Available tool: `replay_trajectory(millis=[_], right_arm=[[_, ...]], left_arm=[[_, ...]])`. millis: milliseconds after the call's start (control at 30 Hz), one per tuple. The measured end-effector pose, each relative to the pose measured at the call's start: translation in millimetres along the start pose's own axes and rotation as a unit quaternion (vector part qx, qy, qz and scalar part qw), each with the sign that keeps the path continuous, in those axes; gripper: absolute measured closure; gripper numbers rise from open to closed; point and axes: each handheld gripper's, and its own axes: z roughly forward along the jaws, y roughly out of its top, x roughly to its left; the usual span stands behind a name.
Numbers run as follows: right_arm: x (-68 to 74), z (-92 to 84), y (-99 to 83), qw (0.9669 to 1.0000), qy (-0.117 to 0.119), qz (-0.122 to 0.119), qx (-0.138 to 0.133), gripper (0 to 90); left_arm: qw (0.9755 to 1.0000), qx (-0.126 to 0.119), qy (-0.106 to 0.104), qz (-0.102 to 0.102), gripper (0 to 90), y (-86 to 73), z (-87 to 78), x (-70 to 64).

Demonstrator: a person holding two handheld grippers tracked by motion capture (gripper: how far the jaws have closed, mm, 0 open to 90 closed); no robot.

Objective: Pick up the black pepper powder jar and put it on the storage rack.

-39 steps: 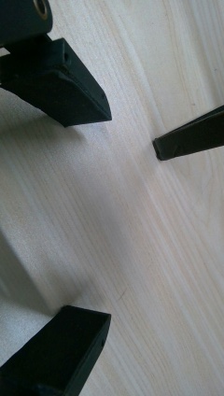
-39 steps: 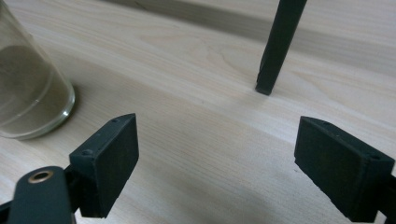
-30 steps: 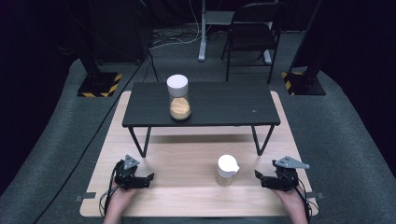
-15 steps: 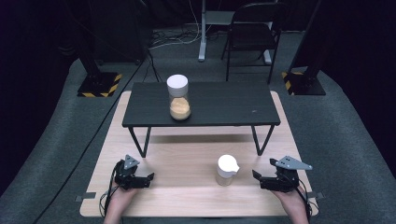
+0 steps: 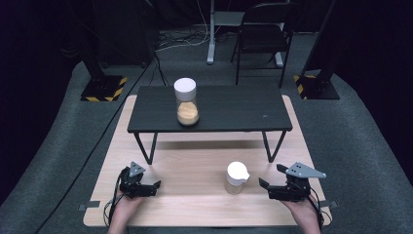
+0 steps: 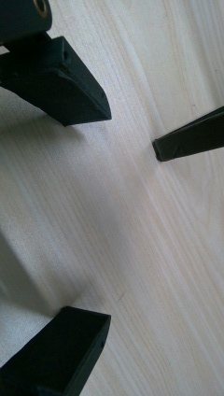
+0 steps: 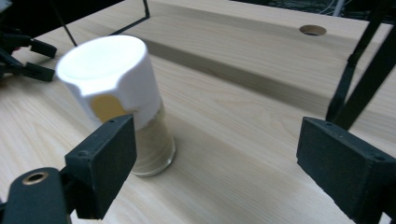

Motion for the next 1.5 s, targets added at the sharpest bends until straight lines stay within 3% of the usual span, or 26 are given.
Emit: replay_trajectory(millis=[400,833,1133,1500], right_arm=[[10.0,5.4,4.1,0.9995,0.025,-0.012,-0.013,11.2],[22.0,20.3,10.1,0.9985,0.047,-0.026,-0.009,11.3],[33.9,34.4,13.5,0.998,0.047,-0.04,-0.008,11.4],[36.7,53.1,10.3,0.9975,0.057,-0.043,-0.005,15.5]], left_arm=[[1.0,0.0,-0.001,0.001,3.7,0.1,0.0,0.4],[1.0,0.0,-0.001,0.001,3.7,0.1,0.0,0.4],[1.0,0.0,-0.001,0.001,3.7,0.1,0.0,0.4],[1.0,0.0,-0.001,0.001,3.7,0.1,0.0,0.3]])
